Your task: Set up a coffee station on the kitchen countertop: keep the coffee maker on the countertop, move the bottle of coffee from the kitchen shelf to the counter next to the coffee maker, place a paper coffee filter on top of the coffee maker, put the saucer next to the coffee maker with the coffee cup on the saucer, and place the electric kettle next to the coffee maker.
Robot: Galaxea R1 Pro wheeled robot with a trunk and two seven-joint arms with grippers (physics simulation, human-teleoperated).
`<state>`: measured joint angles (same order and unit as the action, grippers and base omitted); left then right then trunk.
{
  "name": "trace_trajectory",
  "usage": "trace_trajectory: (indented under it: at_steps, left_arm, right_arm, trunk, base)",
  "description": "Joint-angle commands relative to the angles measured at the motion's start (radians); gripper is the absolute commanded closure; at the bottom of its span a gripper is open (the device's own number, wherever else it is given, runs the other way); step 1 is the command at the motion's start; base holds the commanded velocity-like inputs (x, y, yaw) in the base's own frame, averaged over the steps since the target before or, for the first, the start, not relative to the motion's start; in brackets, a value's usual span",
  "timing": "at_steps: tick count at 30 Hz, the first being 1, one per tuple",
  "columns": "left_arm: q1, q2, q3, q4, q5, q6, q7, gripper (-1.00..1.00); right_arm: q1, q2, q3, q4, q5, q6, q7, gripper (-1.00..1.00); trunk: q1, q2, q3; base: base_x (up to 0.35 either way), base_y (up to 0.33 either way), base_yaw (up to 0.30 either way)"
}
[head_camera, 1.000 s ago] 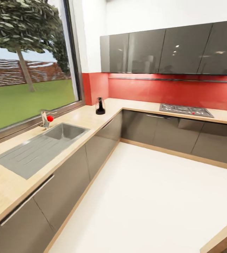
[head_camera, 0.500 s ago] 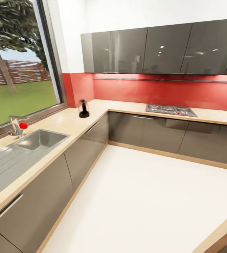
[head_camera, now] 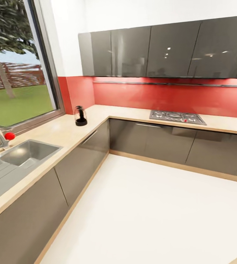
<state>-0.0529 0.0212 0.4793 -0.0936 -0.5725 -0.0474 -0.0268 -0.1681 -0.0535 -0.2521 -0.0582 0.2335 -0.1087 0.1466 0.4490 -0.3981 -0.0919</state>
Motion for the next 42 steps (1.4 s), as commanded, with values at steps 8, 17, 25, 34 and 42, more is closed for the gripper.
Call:
trace_trajectory:
  at_steps: [8,17,25,34,42]
  left_arm:
    - [-0.001,0.0,0.009,0.0,-0.007,-0.003,-0.003,-1.0]
    - [-0.001,0.0,0.009,0.0,-0.007,-0.003,-0.003,-1.0]
    - [-0.001,-0.002,0.008,-0.001,-0.007,-0.003,-0.004,-1.0]
    - [-0.001,-0.003,0.009,-0.001,-0.007,-0.003,-0.003,-1.0]
    - [-0.001,-0.003,0.008,-0.001,-0.007,-0.003,-0.004,-1.0]
  right_arm:
    - [-0.001,-0.001,-0.01,0.001,0.009,-0.003,0.004,-1.0]
    - [-0.001,-0.007,-0.01,0.001,0.01,-0.003,0.004,-1.0]
    - [-0.001,-0.008,-0.01,0.001,0.01,-0.003,0.004,-1.0]
    - [-0.001,-0.008,-0.01,0.001,0.01,-0.003,0.004,-1.0]
    - [-0.001,-0.008,-0.01,0.001,0.01,-0.003,0.004,-1.0]
  trunk:
    - [0.001,-0.002,-0.002]
    - [0.001,-0.002,-0.002]
    - [0.001,-0.002,-0.002]
    - [0.001,-0.002,-0.002]
    - [0.001,-0.002,-0.002]
  base:
    - [0.3,-0.172,0.0]
    - [0.308,-0.131,0.0]
    - [0.335,0.063,0.0]
    - [0.337,0.028,0.0]
    - [0.337,0.083,0.0]
